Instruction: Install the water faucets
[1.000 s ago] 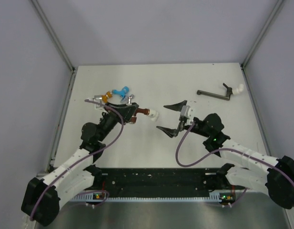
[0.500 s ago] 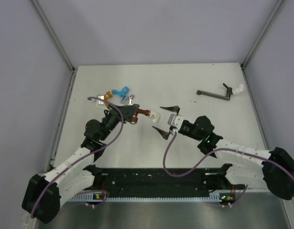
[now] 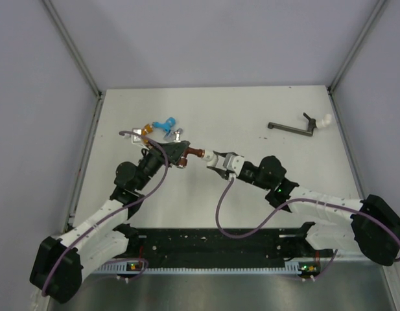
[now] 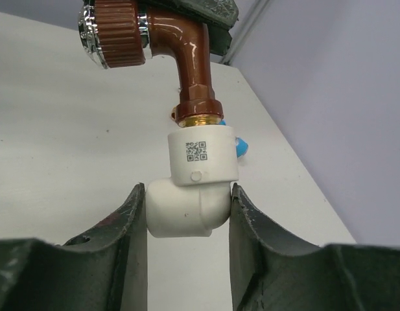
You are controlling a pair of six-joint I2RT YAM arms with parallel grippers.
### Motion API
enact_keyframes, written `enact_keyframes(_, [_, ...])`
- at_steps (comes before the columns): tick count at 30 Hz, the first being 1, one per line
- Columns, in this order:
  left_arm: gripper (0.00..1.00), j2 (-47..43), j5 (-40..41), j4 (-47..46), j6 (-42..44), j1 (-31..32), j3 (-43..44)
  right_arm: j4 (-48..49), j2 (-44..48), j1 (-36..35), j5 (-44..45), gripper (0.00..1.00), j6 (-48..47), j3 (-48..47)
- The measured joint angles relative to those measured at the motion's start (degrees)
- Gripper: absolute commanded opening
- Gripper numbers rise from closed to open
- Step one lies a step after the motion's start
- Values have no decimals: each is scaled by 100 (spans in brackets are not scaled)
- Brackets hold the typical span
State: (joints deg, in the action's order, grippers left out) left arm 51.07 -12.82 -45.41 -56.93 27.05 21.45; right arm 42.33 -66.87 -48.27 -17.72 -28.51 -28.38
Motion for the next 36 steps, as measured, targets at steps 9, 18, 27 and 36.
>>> enact_keyframes(9, [0, -15, -1126, -446, 1565, -46, 140, -949, 76, 470, -1014, 0, 1180, -452])
enact_keyframes(18, [0, -203, -2704, -1362, 2658, -72, 140, -992, -155, 1311, -3613, 74, 3460, -966])
enact_keyframes(27, [0, -688, -1899, -177, 3150, 2, 142, -2199, 321, 1458, -2594, 99, 3724, -1362])
enact_keyframes(36, [0, -691, -780, 809, 2704, 0, 157, -1305, 1974, 1484, -1182, 99, 3875, 127])
